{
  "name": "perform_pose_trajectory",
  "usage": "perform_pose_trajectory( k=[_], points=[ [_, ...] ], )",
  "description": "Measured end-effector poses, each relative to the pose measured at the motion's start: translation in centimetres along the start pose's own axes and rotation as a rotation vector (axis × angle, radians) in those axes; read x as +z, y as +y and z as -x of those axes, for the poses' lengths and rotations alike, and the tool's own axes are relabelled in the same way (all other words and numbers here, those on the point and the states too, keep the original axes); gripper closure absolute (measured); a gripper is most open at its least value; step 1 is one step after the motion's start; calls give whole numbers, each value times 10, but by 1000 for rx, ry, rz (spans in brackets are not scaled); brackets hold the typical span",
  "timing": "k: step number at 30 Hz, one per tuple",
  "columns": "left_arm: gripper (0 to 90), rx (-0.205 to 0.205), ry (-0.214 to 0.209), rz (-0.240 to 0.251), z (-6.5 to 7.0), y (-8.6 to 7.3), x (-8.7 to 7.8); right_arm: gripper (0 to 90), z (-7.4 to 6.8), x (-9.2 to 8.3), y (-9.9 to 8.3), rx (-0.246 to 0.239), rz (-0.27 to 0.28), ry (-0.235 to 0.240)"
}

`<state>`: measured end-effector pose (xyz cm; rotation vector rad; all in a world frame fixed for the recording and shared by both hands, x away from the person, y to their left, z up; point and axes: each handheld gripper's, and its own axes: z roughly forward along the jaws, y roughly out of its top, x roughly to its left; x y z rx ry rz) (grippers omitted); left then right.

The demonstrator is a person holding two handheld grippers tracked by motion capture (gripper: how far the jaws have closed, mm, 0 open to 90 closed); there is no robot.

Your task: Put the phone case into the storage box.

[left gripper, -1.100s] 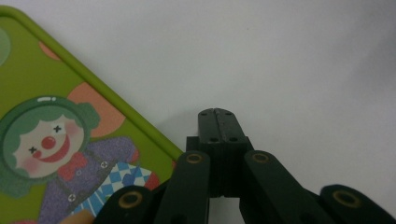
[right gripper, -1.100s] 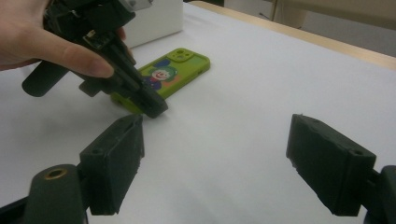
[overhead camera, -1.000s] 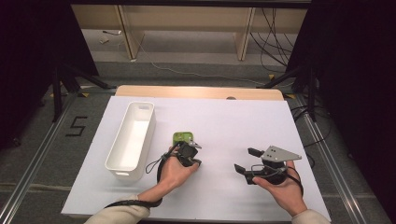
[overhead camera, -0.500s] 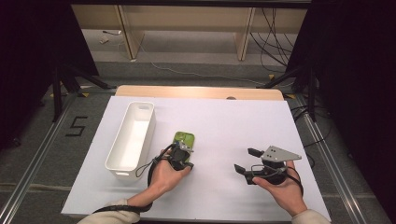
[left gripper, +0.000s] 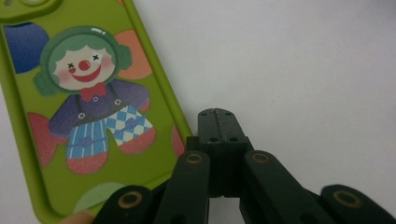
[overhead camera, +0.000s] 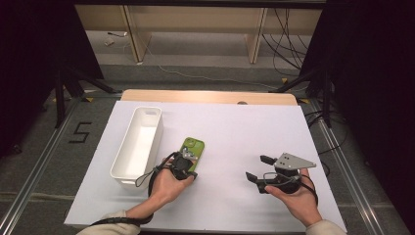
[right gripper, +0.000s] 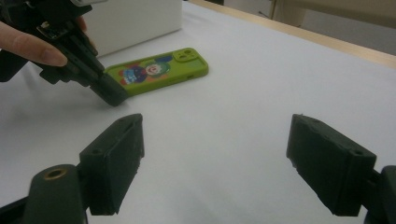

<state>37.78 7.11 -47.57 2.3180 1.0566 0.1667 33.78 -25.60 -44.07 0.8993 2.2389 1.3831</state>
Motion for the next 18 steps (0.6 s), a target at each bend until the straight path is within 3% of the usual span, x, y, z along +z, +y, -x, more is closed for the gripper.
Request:
perform_pose_trajectory(
  k=[4,8,10,12,13,14,15,18],
  points=[
    [898,-7,3,4,-3,-3,-2,198,0,0,0,2,2,0],
    [869,16,-1,25,-3,-6,-7,193,0,-1,0,2,4,0],
    [714,30,-12,68,-1,-7,-12,187,0,-2,1,3,10,-1],
    [662,55,-28,124,1,-7,-20,184,1,-3,1,2,13,-2],
    [499,99,-33,186,4,-6,-28,180,1,-3,1,3,16,-3],
    [425,99,-33,186,4,-6,-28,180,1,-3,1,3,16,-3],
    [425,115,-26,208,6,-6,-33,178,2,-3,1,3,17,-3],
    [217,104,-41,271,8,-6,-46,174,3,-4,0,4,20,-5]
  ],
)
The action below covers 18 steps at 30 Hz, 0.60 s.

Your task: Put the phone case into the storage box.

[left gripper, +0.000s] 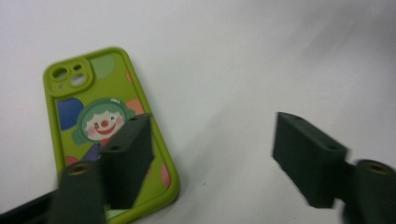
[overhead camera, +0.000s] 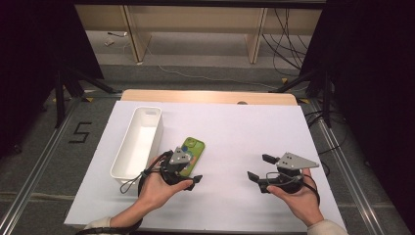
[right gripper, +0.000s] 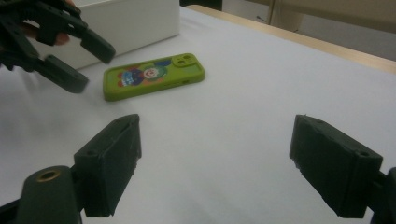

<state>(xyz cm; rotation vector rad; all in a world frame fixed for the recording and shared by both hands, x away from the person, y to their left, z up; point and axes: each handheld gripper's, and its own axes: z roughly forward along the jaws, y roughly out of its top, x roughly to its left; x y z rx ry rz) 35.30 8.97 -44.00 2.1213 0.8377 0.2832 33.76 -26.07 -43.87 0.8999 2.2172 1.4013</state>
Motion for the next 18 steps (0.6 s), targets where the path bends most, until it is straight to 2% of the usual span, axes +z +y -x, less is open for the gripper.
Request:
perform_pose_trajectory(
  k=[1,5,7,11,14,18],
  points=[
    [155,4,-3,8,0,1,-3,173,0,0,0,2,2,0],
    [8,40,-7,44,4,0,-15,170,2,-3,-1,2,6,0],
    [0,58,-6,65,5,-2,-20,169,2,-4,-1,4,12,-3],
    [0,64,0,91,2,-5,-33,167,2,-5,-1,1,10,-4],
    [0,51,17,115,-2,-11,-39,167,1,-6,-1,1,11,-6],
    [0,38,29,123,-7,-18,-45,167,-1,-7,1,-1,15,-13]
  ],
)
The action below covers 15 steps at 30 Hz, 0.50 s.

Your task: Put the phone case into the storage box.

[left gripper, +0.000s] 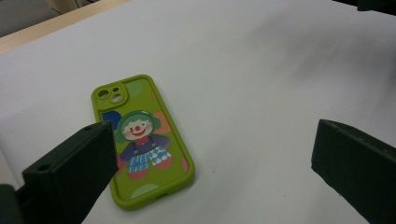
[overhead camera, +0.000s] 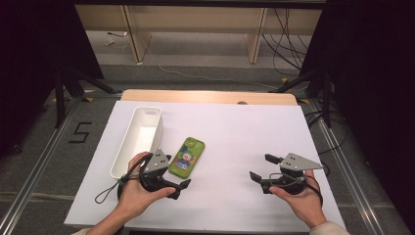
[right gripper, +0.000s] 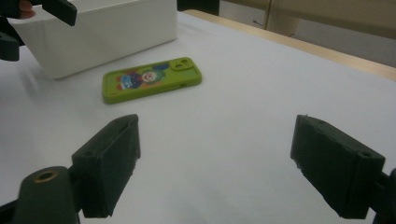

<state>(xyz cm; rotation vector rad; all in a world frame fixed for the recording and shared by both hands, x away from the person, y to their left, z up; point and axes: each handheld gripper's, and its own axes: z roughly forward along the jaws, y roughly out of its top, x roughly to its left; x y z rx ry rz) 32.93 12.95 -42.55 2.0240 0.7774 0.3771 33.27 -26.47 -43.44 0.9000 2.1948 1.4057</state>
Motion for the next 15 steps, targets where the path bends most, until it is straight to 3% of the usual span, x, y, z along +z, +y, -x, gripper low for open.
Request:
perform_pose_trajectory(
  k=[15],
  points=[
    [0,-5,29,10,-9,3,-2,164,-9,-7,6,-13,41,2]
  ],
)
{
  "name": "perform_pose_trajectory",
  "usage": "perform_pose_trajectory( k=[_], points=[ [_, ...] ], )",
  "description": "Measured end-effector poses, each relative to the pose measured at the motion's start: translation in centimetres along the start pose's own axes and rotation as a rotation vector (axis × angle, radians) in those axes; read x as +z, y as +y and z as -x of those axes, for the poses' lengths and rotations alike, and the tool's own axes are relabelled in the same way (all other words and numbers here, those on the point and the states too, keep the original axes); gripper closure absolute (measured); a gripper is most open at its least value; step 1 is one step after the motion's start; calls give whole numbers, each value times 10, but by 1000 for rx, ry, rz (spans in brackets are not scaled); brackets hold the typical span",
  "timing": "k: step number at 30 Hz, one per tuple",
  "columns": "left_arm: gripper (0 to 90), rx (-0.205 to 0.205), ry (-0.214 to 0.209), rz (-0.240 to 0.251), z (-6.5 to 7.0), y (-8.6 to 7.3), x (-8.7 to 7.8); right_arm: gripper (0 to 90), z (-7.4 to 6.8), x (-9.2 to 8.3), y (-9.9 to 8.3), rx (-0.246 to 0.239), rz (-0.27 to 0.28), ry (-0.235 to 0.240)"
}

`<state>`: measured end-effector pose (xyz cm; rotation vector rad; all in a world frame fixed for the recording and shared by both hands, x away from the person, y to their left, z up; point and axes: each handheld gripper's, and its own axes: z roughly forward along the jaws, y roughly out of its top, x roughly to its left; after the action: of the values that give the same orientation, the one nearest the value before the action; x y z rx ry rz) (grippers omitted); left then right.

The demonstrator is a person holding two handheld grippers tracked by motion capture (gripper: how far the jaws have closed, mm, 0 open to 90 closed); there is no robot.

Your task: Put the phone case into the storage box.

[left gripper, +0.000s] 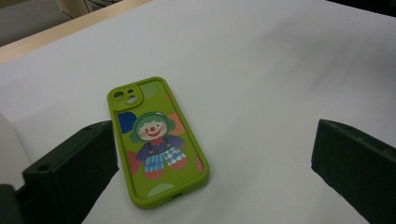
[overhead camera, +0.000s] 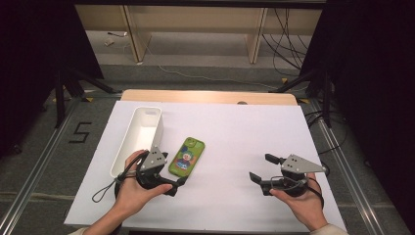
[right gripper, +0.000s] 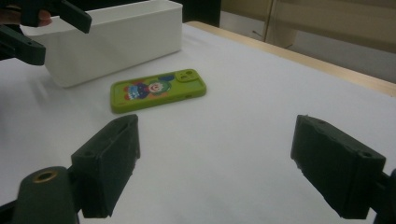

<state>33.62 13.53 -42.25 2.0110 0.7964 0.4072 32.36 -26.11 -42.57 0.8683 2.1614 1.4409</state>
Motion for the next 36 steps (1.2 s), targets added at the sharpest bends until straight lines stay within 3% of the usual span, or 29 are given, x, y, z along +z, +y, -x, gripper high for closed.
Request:
perform_pose_trajectory(
  k=[6,11,17,25,36],
  points=[
    [0,-17,10,9,-5,2,2,165,-5,-2,1,-8,11,6],
    [0,-12,13,4,-8,13,6,166,-7,-3,1,-10,18,5],
    [0,0,30,-55,-12,25,21,166,-8,-4,0,-11,10,3],
    [0,-42,81,-130,-20,35,54,165,-8,-4,-1,-9,3,1],
    [0,-117,143,-233,-36,43,114,165,-7,-3,-2,-9,-1,3]
  ],
)
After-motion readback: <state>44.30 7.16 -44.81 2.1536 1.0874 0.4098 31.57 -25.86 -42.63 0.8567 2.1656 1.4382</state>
